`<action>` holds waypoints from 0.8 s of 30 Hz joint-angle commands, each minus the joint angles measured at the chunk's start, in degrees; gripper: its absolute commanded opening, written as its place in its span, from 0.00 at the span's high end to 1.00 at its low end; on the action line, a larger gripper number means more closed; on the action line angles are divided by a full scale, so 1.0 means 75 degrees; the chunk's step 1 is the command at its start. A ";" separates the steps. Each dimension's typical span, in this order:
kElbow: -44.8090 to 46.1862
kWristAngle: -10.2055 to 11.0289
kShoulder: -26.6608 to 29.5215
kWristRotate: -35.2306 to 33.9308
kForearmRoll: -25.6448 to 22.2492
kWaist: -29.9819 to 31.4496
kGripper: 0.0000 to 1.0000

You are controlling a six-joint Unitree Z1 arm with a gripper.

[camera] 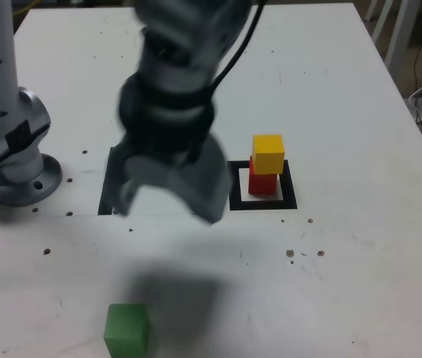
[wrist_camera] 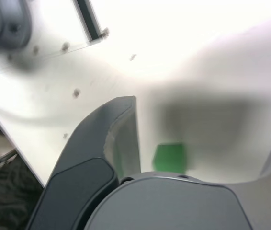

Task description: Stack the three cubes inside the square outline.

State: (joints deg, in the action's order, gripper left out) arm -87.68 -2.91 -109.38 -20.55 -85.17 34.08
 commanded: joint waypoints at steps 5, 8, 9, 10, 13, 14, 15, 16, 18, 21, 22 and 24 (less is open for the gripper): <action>0.0316 -0.0449 0.0020 -0.1151 0.0262 0.1154 0.01; 0.0474 -0.0682 -0.0013 -0.1544 0.0486 0.1515 0.01; 0.0518 -0.0757 -0.0030 -0.1654 0.0562 0.1613 0.01; 0.0551 -0.0831 -0.0053 -0.1757 0.0636 0.1704 0.01; 0.0593 -0.1019 -0.0158 -0.1979 0.0882 0.1916 0.01; 0.0601 -0.1066 -0.0198 -0.2030 0.0980 0.1971 0.01; 0.0617 -0.1110 -0.0241 -0.2069 0.1096 0.2016 0.01; 0.0651 -0.1156 -0.0298 -0.2103 0.1257 0.2060 0.01; 0.0742 -0.1212 -0.0371 -0.2118 0.1491 0.2104 0.01; 0.0944 -0.1288 -0.0455 -0.2086 0.1824 0.2122 0.01; 0.1011 -0.1315 -0.0479 -0.2065 0.1909 0.2122 0.01; 0.1120 -0.1369 -0.0534 -0.2014 0.2080 0.2121 0.01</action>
State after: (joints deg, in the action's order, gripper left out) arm -79.60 -12.98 -112.92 -35.87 -70.24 49.91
